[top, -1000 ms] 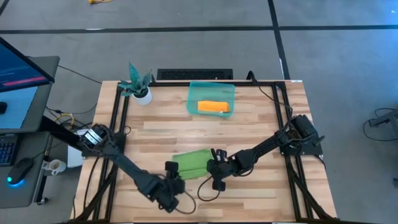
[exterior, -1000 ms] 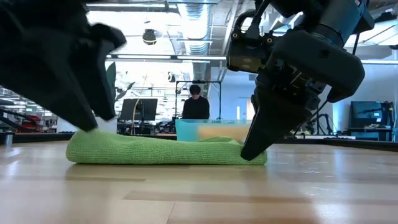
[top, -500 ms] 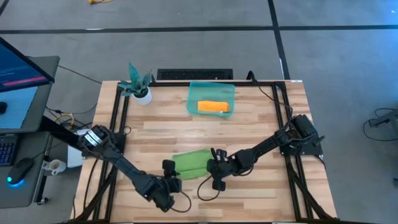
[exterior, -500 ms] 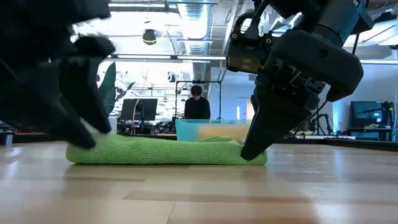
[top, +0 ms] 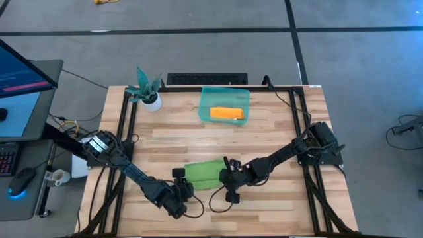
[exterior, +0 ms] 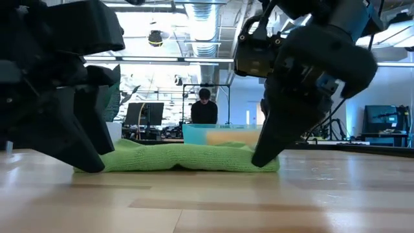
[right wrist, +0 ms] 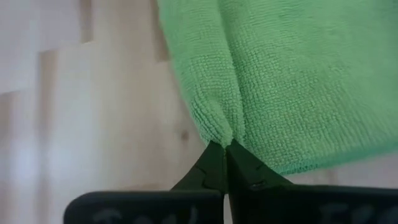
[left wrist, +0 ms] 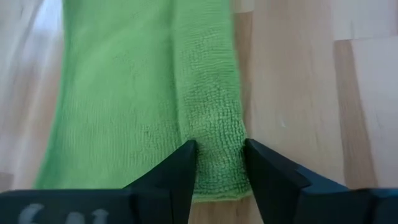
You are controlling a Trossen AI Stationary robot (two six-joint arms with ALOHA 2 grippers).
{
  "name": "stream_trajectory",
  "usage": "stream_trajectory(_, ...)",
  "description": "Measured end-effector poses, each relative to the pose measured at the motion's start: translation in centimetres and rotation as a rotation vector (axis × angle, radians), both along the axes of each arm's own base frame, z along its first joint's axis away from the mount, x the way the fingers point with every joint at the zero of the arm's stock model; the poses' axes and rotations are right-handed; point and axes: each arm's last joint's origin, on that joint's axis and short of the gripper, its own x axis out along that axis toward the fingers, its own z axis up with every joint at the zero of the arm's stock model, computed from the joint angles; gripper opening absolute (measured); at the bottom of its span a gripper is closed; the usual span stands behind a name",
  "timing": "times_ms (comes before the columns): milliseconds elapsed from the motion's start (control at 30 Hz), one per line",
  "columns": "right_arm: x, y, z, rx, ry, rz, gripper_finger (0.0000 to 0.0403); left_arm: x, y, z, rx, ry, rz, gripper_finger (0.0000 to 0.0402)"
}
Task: Roll microfiber towels into tight, uniform cylinder then place into a basket
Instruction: Roll the green towel
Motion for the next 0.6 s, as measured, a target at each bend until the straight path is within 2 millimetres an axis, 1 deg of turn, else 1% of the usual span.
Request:
stream_trajectory(100,-0.2,0.6,0.1,0.058,0.015,0.032,0.0014,0.0,0.4,-0.1,-0.067,0.033,0.072,0.011)
stream_trajectory(167,-0.2,1.0,0.1,0.099,0.02,0.058,0.001,0.0,0.5,-0.1,-0.102,0.049,0.091,0.0076)
stream_trajectory(233,-0.3,1.3,0.2,0.144,0.032,0.069,0.0009,0.1,0.4,-0.1,-0.133,0.055,0.085,0.0031)
stream_trajectory(267,-0.3,1.5,0.2,0.167,0.038,0.077,0.0009,0.1,0.2,0.0,-0.157,0.057,0.082,0.0018)
stream_trajectory(467,-0.3,2.5,0.3,0.307,0.044,0.168,0.0013,0.9,-0.8,1.7,-0.448,0.122,0.109,0.0016)
stream_trajectory(600,-0.2,3.0,0.7,0.445,0.055,0.258,0.001,1.5,-1.1,2.6,-0.654,0.171,0.173,0.0008)
